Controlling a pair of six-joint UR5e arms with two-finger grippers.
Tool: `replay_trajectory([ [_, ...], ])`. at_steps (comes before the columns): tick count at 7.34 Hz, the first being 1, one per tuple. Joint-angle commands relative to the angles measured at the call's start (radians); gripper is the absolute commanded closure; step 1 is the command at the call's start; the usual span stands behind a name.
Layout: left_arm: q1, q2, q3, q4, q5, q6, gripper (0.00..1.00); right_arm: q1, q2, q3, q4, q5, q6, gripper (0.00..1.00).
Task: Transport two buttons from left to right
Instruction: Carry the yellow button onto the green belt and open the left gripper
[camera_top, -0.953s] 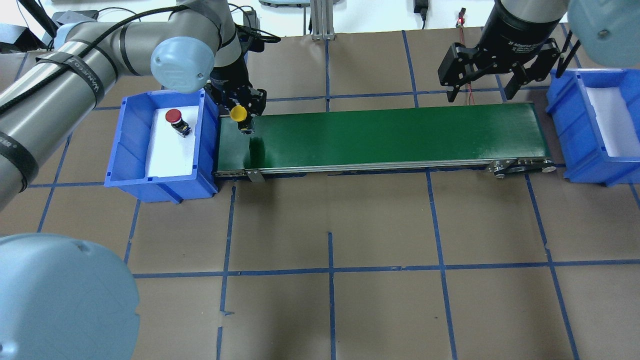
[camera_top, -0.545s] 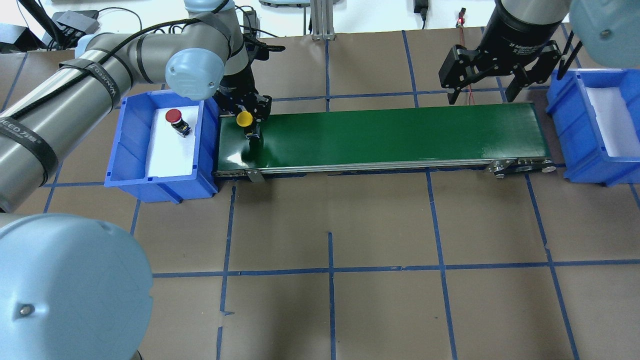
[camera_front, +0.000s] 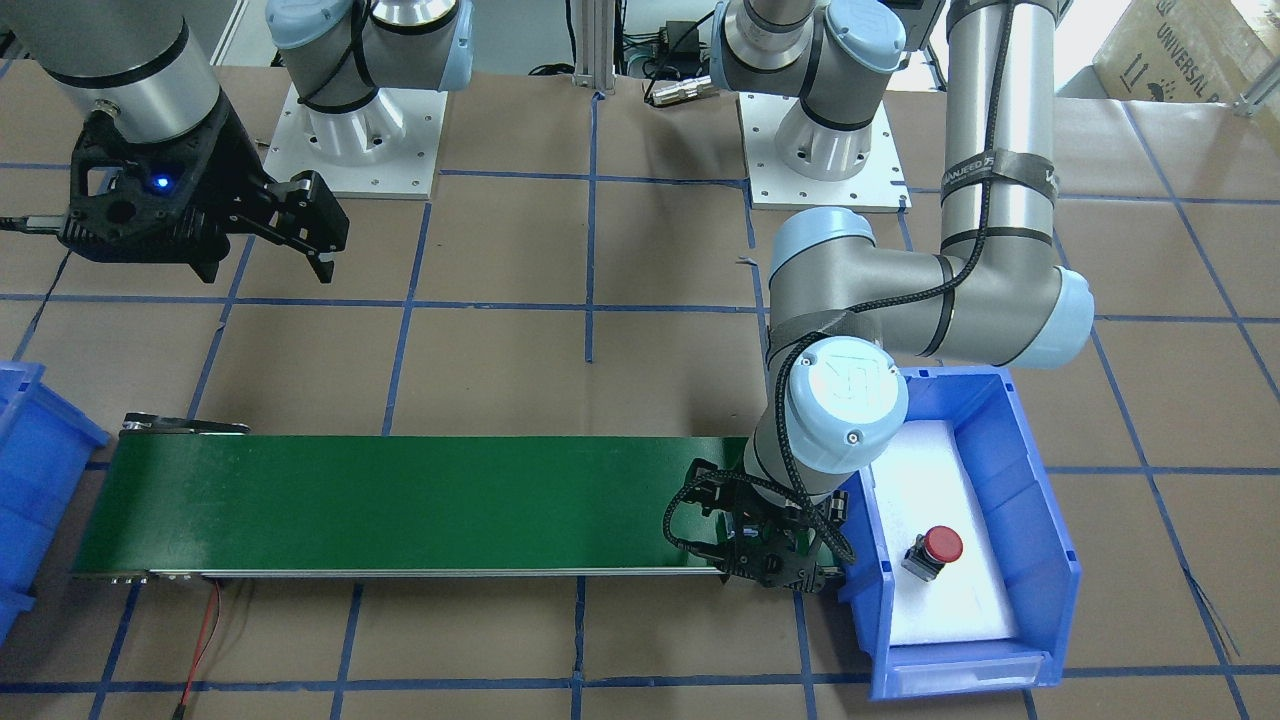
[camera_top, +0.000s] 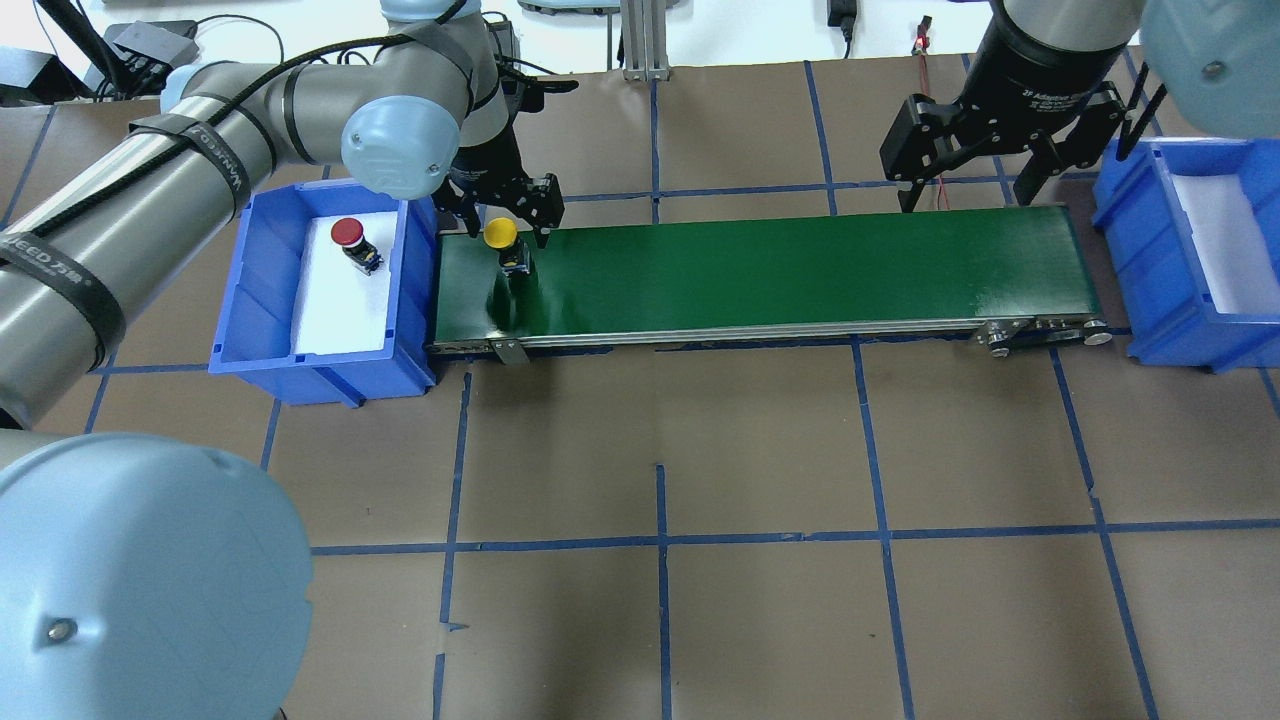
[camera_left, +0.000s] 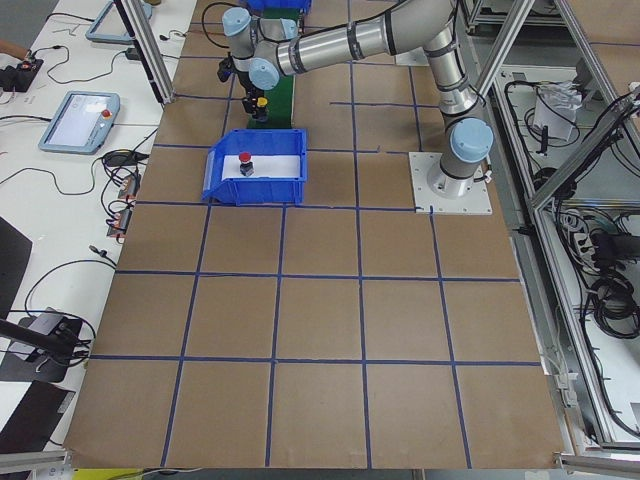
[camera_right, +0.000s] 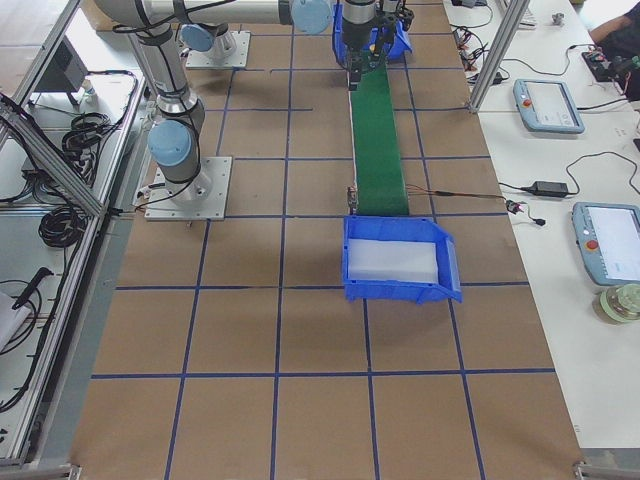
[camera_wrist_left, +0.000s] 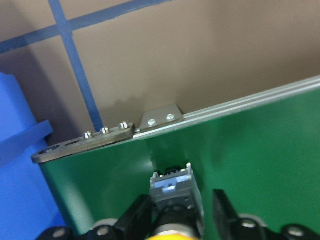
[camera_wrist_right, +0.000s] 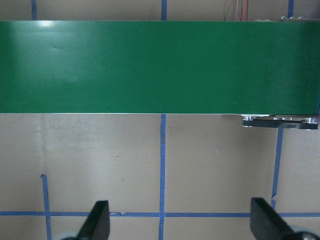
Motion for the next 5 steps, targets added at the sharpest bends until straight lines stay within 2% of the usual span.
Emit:
replay_trajectory([
  [1, 0.004, 0.026, 0.017, -0.009, 0.005, -0.003, 0.0, 0.001, 0.0, 0.0, 0.0, -0.001, -0.001, 0.0],
  [3, 0.062, 0.106, 0.072, -0.134, 0.026, -0.001, 0.0, 0.001, 0.0, 0.0, 0.0, -0.002, 0.001, 0.0],
  [5, 0.192, 0.129, 0.075, -0.129, 0.075, 0.006, 0.0, -0.001, 0.0, -0.012, 0.018, -0.004, 0.001, 0.0],
])
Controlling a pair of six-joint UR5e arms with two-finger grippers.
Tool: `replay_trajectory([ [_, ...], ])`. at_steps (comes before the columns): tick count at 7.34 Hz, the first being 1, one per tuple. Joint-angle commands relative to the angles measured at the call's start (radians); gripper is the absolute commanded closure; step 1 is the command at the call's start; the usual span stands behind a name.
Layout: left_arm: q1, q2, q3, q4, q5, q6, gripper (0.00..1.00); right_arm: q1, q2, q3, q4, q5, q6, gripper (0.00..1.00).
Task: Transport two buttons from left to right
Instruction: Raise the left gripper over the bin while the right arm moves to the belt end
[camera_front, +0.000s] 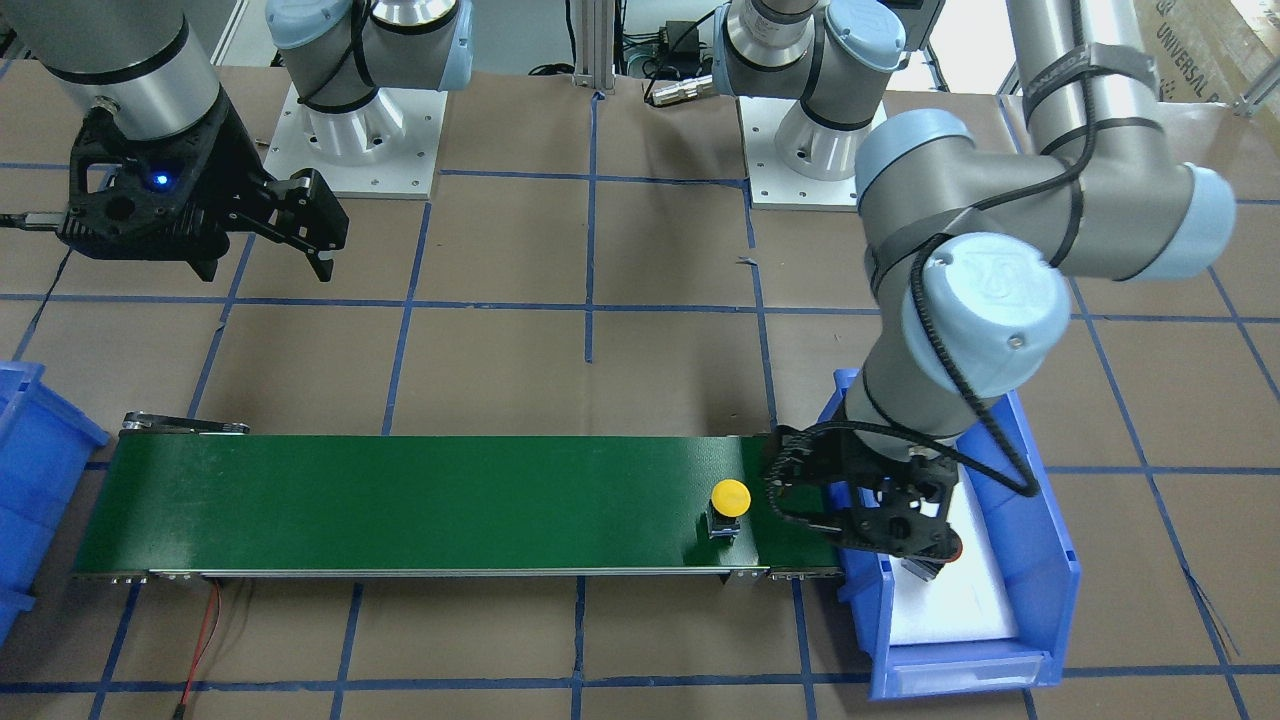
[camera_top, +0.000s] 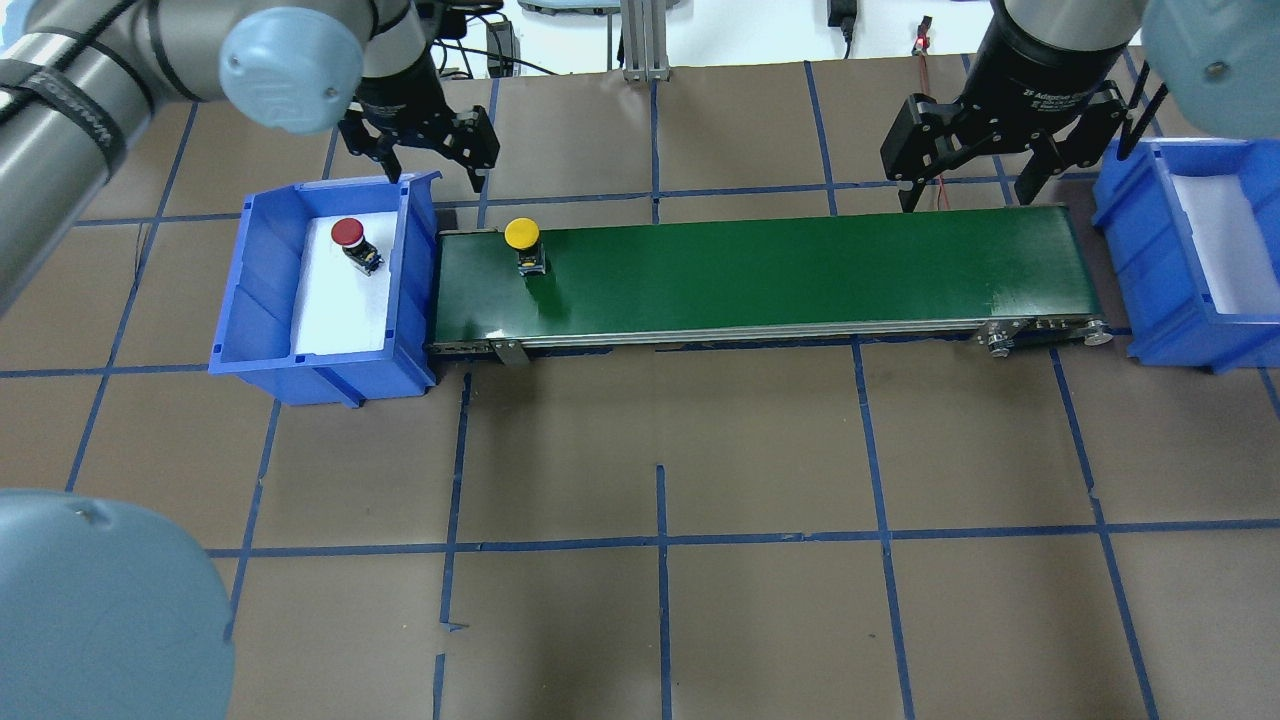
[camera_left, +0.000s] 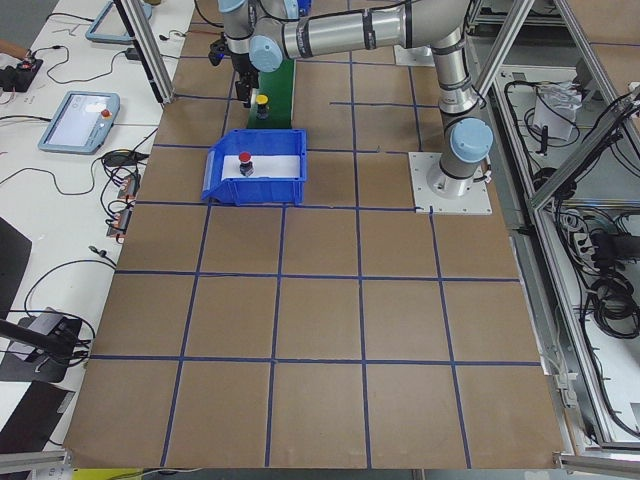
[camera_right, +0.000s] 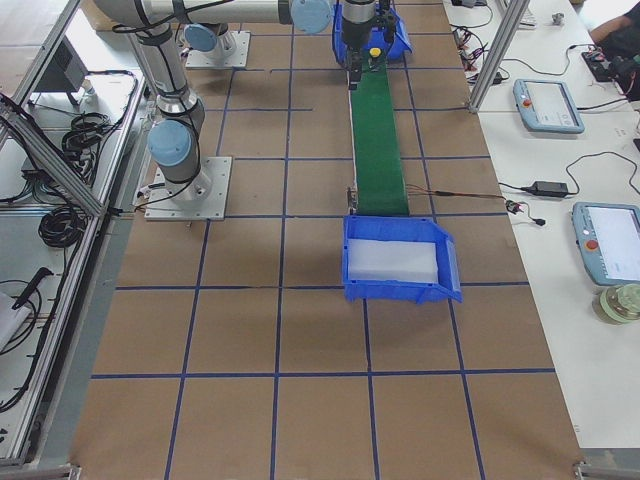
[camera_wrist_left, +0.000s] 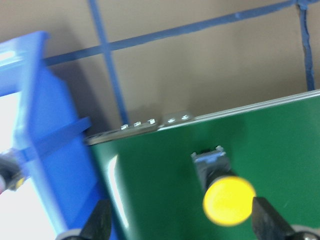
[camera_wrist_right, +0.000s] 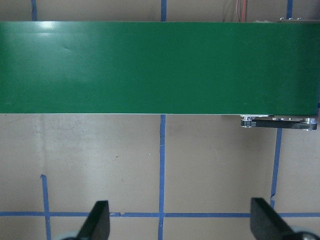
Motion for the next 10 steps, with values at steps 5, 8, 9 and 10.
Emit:
replay_trajectory([
  [5, 0.22, -0.103, -0.033, 0.177, 0.018, -0.031, 0.0, -0.022, 0.009, -0.014, 0.031, -0.009, -0.18, 0.01],
  [8, 0.191, -0.118, -0.062, 0.186, 0.016, -0.359, 0.0, -0.021, 0.008, 0.005, 0.019, -0.029, -0.387, 0.0],
  [9, 0.195, -0.12, -0.087, 0.211, 0.013, -0.445, 0.0, -0.019, 0.008, 0.006, 0.014, -0.079, -0.493, 0.0],
  [10, 0.194, -0.123, -0.096, 0.249, 0.006, -0.467, 0.0, -0.021, 0.009, 0.006, 0.008, -0.08, -0.52, 0.01],
])
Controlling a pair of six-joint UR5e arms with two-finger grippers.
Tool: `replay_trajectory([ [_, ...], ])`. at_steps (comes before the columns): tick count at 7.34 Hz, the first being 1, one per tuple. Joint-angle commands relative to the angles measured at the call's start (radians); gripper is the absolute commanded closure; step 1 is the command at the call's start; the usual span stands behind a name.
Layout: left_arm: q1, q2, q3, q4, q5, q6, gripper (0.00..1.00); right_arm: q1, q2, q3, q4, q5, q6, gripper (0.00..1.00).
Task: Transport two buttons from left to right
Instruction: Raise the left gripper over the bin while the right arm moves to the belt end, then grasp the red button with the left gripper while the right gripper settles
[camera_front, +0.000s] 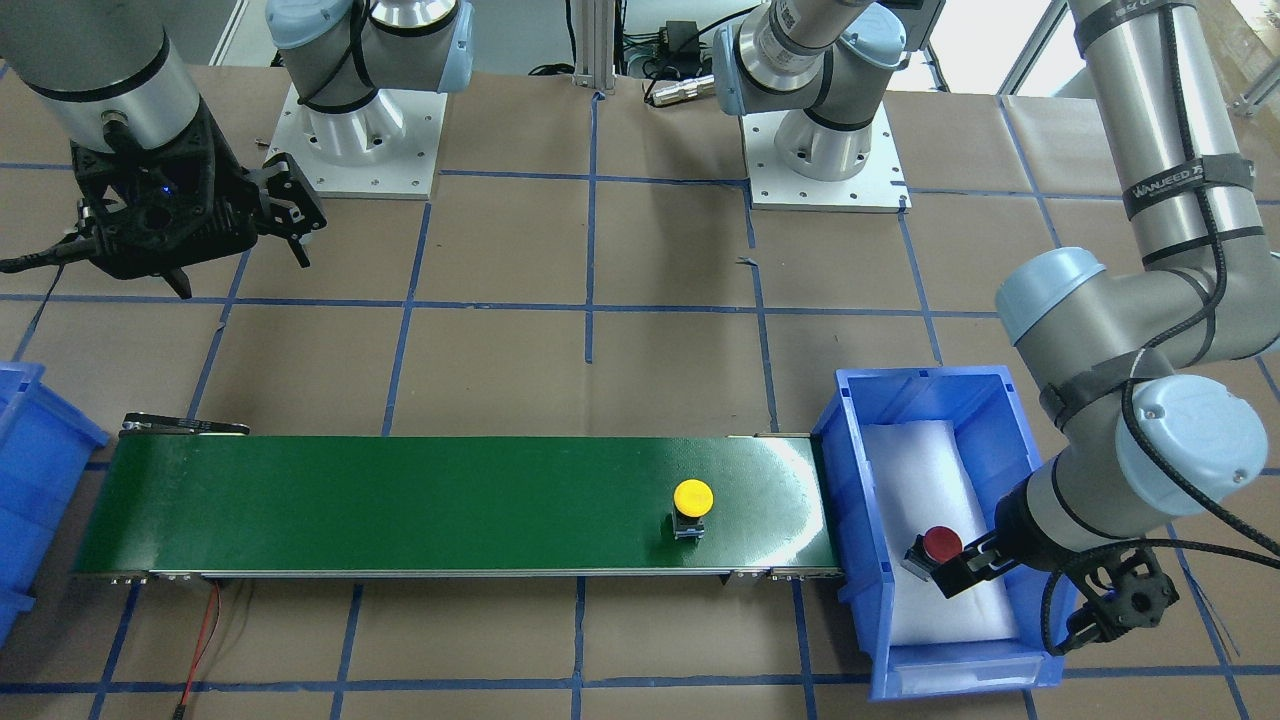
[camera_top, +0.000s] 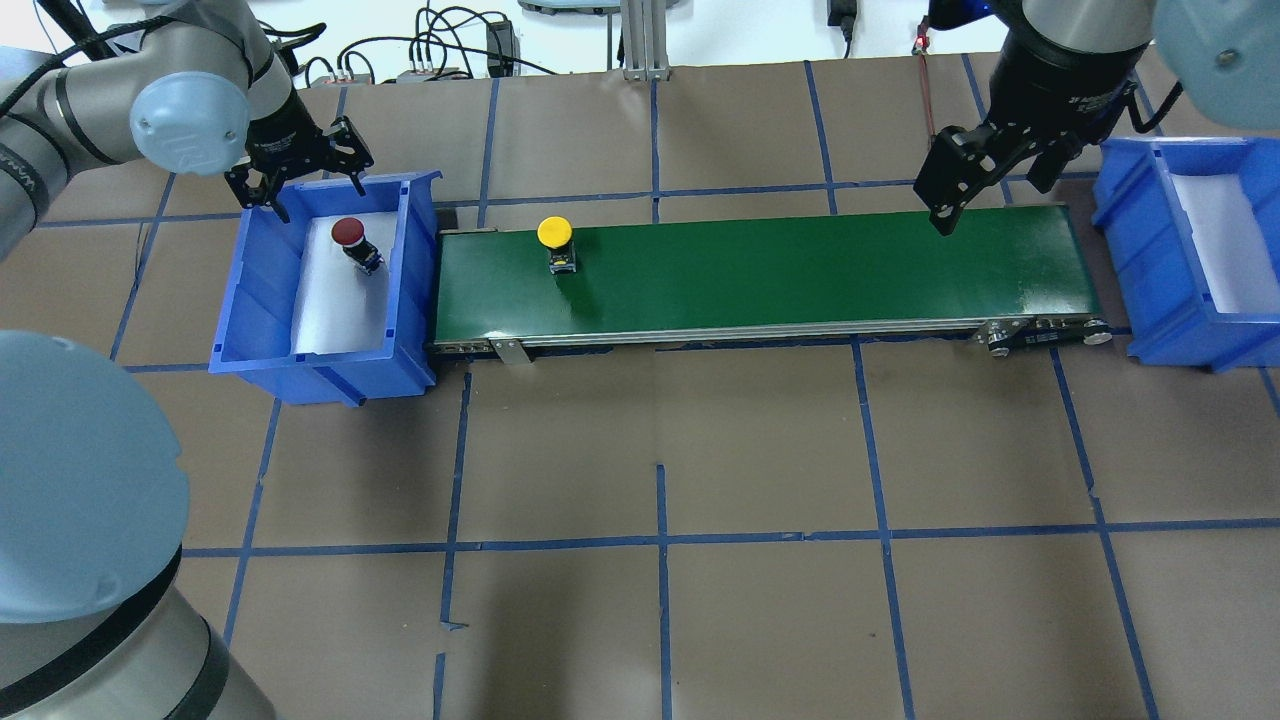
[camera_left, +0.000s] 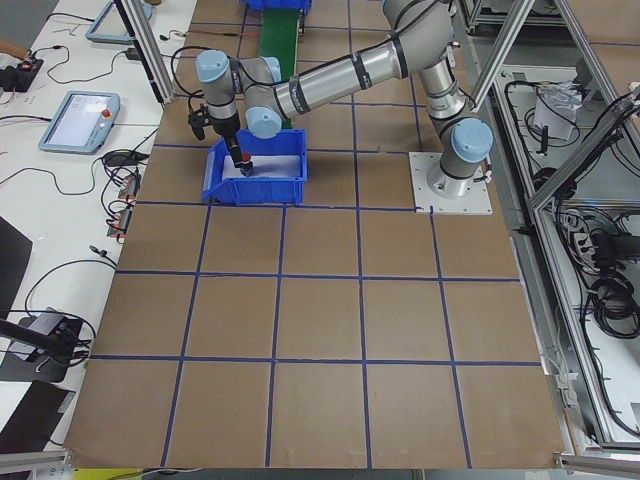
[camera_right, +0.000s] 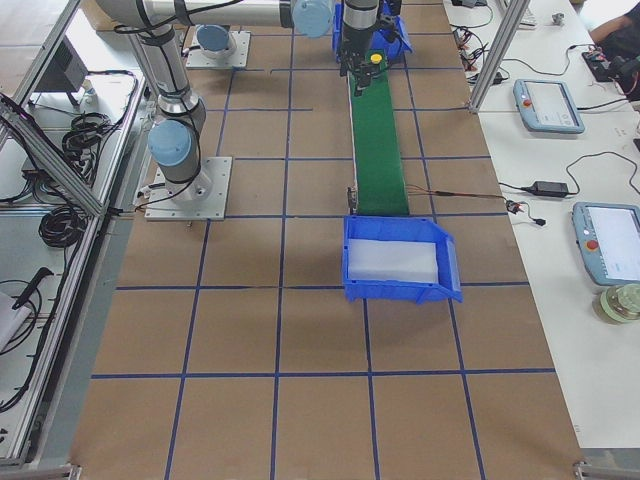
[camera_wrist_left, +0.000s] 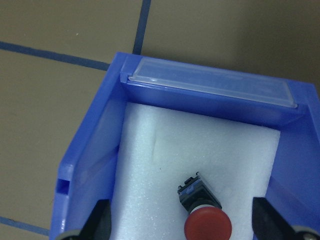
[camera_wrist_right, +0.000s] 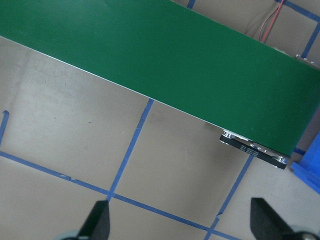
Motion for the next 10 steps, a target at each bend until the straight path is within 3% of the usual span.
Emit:
replay_trajectory([
  [1, 0.001, -0.008, -0.033, 0.066, -0.015, -0.067, 0.0, -0.001, 0.003, 0.0, -0.009, -0.018, -0.114, 0.01],
  [2, 0.007, -0.008, -0.052, 0.087, -0.016, -0.067, 0.01, -0.002, 0.004, 0.001, -0.018, -0.012, -0.185, 0.01],
  [5, 0.024, -0.008, -0.143, 0.168, -0.05, -0.098, 0.07, -0.014, 0.001, 0.098, -0.203, 0.053, -0.461, 0.0],
  [8, 0.024, -0.008, -0.16, 0.167, -0.061, -0.1, 0.31, -0.062, 0.006, 0.112, -0.222, 0.081, -0.565, 0.0],
  [9, 0.024, -0.005, -0.163, 0.167, -0.061, -0.101, 0.36, -0.065, 0.015, 0.106, -0.242, 0.084, -0.664, 0.0],
  [10, 0.024, 0.0, -0.168, 0.164, -0.076, -0.1, 0.47, -0.073, 0.021, 0.11, -0.241, 0.105, -0.803, 0.0],
])
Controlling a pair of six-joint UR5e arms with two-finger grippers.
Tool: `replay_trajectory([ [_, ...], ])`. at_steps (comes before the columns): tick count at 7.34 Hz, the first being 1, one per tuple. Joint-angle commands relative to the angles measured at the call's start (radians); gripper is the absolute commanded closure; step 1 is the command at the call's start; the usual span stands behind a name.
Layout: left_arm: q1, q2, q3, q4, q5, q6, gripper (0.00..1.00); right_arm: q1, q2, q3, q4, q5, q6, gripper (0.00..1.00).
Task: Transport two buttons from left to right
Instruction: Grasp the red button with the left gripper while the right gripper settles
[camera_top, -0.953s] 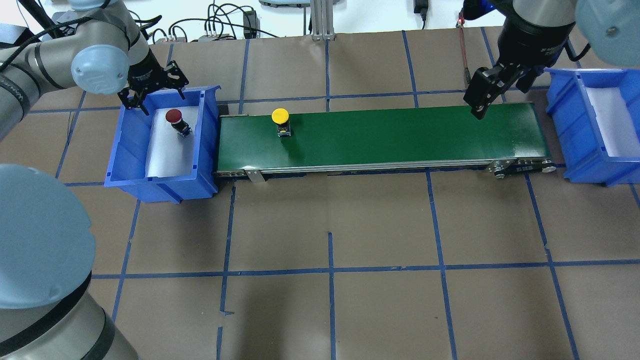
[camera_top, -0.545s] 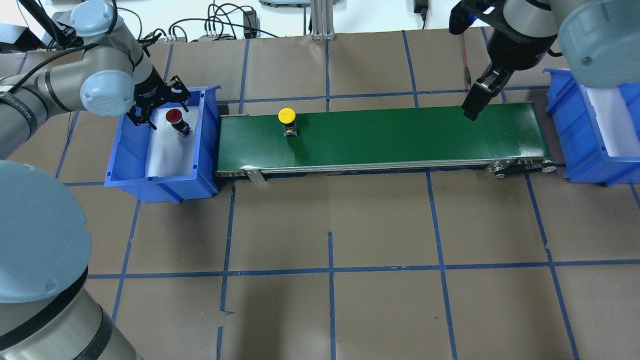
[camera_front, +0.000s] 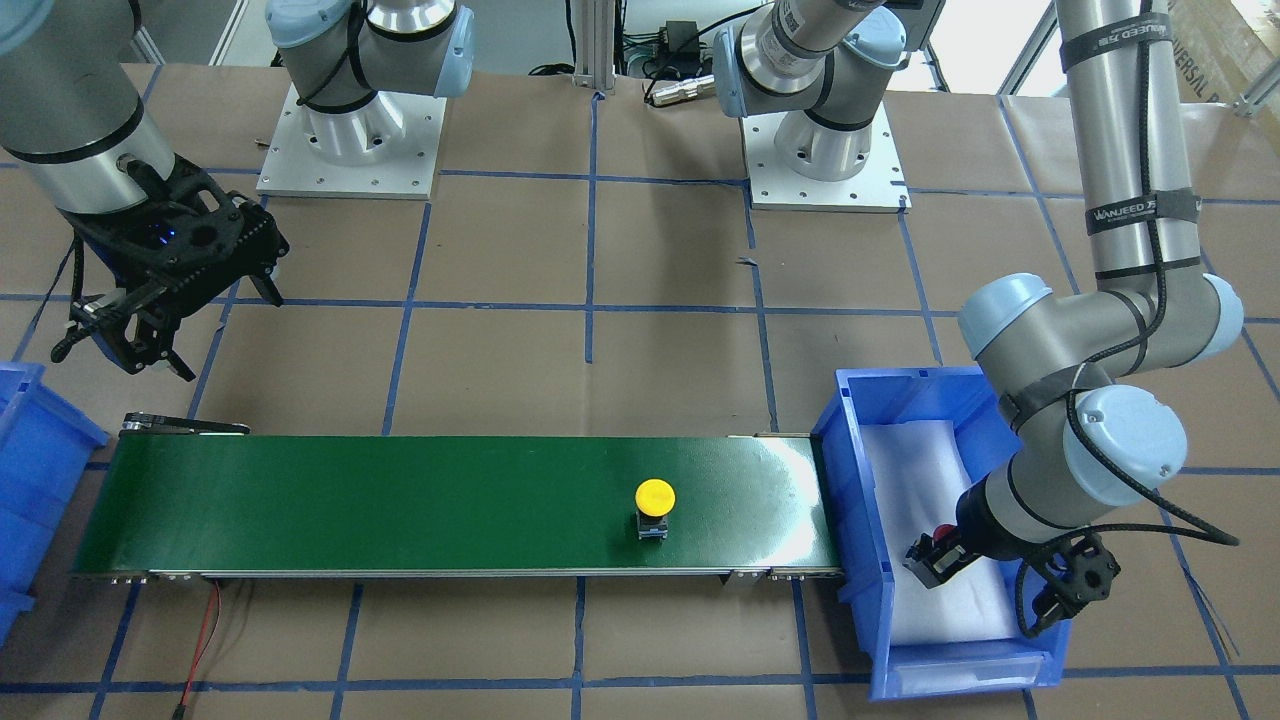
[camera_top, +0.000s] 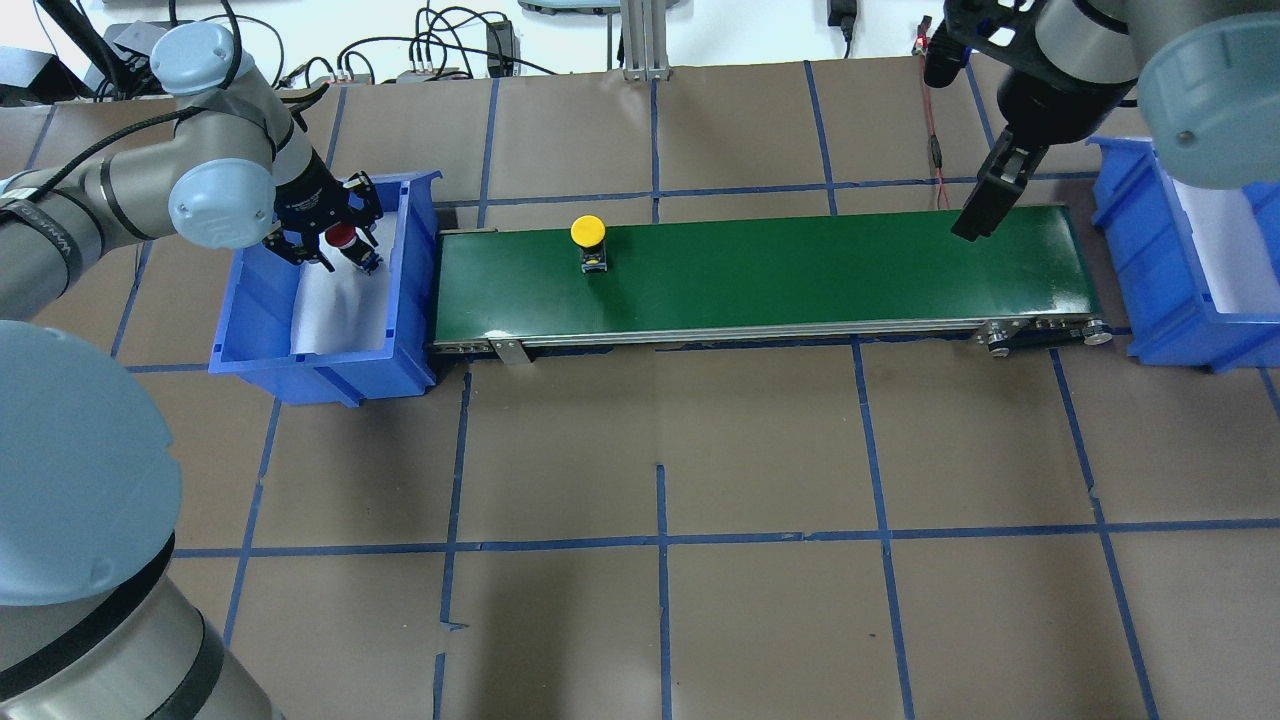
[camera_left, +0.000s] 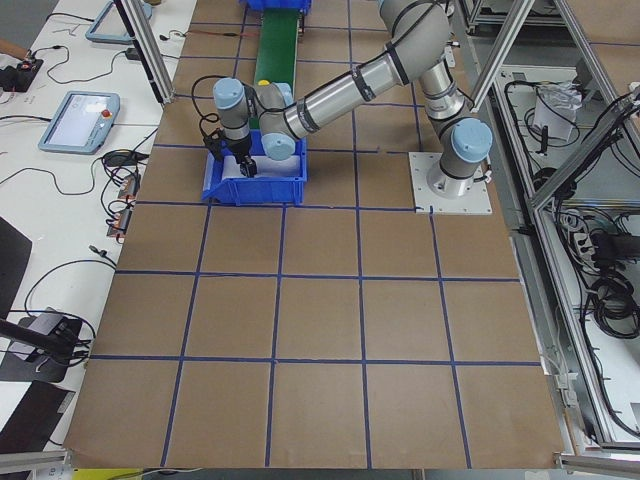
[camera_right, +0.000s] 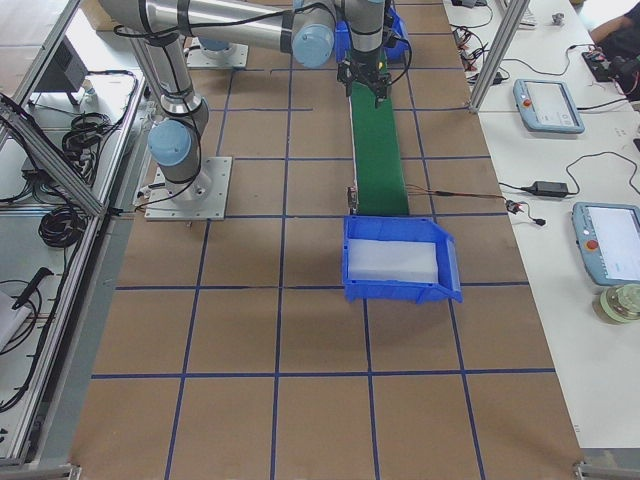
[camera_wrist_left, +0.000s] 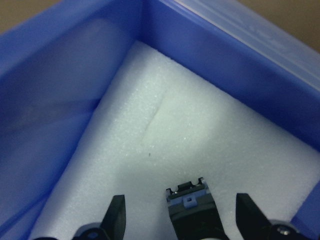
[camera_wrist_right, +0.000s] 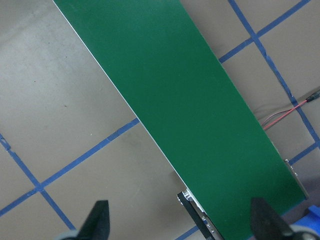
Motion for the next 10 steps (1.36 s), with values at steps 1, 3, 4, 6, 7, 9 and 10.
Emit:
replay_trajectory([
  [1, 0.0, 0.009, -0.013, -0.002, -0.015, 0.002, 0.55, -0.037, 0.011, -0.004, -0.012, 0.024, -0.267, 0.0],
  [3, 0.0, 0.013, -0.007, -0.002, -0.013, 0.013, 0.63, -0.065, 0.019, -0.01, -0.015, 0.024, -0.337, 0.0],
  [4, 0.0, 0.023, 0.008, -0.015, -0.009, 0.013, 0.64, -0.066, 0.019, -0.01, -0.015, 0.024, -0.36, 0.0],
  [6, -0.001, 0.052, 0.014, -0.053, -0.006, 0.019, 0.64, -0.08, 0.019, -0.012, -0.016, 0.024, -0.414, 0.0],
  [7, -0.001, 0.07, 0.02, -0.076, 0.001, 0.063, 0.64, -0.088, 0.023, -0.009, -0.045, 0.024, -0.417, 0.01],
  [9, -0.007, 0.119, 0.011, -0.12, 0.052, 0.158, 0.64, -0.094, 0.052, -0.007, -0.061, 0.012, -0.443, 0.01],
  [10, -0.021, 0.159, -0.001, -0.148, 0.057, 0.204, 0.64, -0.094, 0.065, 0.002, -0.062, 0.01, -0.511, 0.01],
])
